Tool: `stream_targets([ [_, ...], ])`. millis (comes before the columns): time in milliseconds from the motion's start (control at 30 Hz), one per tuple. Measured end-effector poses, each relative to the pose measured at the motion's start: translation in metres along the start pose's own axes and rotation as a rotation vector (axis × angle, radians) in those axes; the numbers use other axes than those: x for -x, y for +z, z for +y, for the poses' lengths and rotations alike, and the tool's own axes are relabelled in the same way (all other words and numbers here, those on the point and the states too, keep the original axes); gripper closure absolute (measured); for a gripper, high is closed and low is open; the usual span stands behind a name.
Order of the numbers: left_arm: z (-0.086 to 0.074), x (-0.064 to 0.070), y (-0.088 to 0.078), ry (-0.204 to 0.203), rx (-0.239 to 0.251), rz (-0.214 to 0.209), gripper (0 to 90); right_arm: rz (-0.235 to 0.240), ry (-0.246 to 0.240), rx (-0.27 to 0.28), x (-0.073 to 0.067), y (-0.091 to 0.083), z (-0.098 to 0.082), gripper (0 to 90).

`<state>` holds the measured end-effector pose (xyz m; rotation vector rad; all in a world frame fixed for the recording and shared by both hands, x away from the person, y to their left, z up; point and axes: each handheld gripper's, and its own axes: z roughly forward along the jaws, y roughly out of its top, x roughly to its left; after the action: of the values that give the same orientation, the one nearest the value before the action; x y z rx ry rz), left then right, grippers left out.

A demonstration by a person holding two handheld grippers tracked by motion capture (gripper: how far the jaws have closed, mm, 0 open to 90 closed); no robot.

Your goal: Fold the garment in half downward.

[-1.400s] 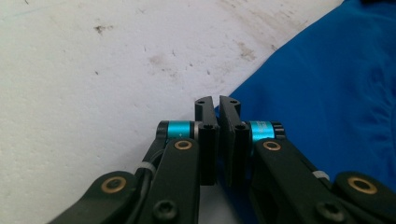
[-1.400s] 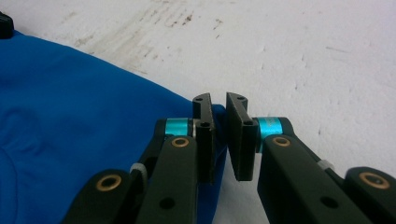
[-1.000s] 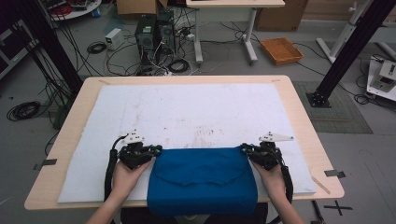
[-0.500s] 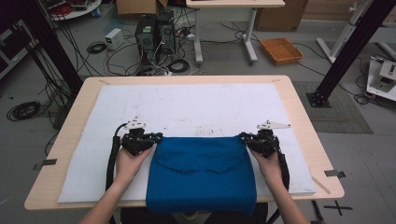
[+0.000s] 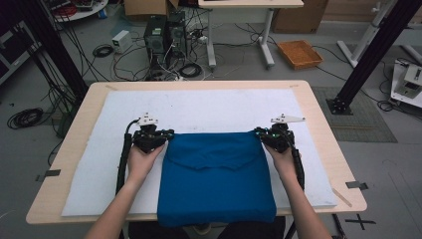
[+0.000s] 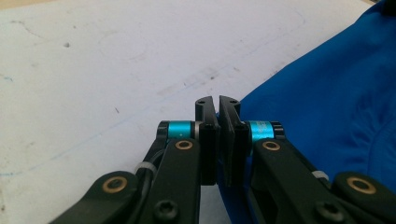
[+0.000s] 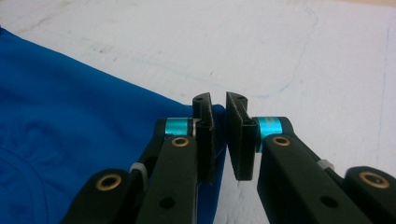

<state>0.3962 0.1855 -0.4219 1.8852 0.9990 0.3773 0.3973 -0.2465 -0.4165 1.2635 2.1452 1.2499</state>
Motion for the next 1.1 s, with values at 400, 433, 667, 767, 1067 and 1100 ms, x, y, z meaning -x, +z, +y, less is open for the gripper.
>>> stream_targets([
  [400,0.005,-0.012,0.013,-0.020,0.005,0.033,86.5,-0.016,-0.010,0.006,0.007,0.012,0.012,82.5],
  [433,0.005,-0.012,0.014,-0.016,0.001,0.036,86.5,-0.015,-0.009,0.008,0.008,0.012,0.013,82.5],
  [667,0.005,-0.013,0.019,-0.010,-0.010,0.049,86.5,-0.014,-0.006,-0.001,0.011,0.017,0.011,82.5],
  [767,0.007,-0.014,0.021,-0.011,-0.014,0.055,86.5,-0.019,-0.005,-0.004,0.013,0.019,0.011,82.5],
  [1067,0.005,-0.019,0.030,-0.018,-0.035,0.084,86.5,-0.034,0.010,-0.011,0.019,0.029,0.008,82.5],
  [1100,0.005,-0.019,0.031,-0.022,-0.027,0.087,86.4,-0.039,0.011,-0.014,0.019,0.031,0.007,82.5],
])
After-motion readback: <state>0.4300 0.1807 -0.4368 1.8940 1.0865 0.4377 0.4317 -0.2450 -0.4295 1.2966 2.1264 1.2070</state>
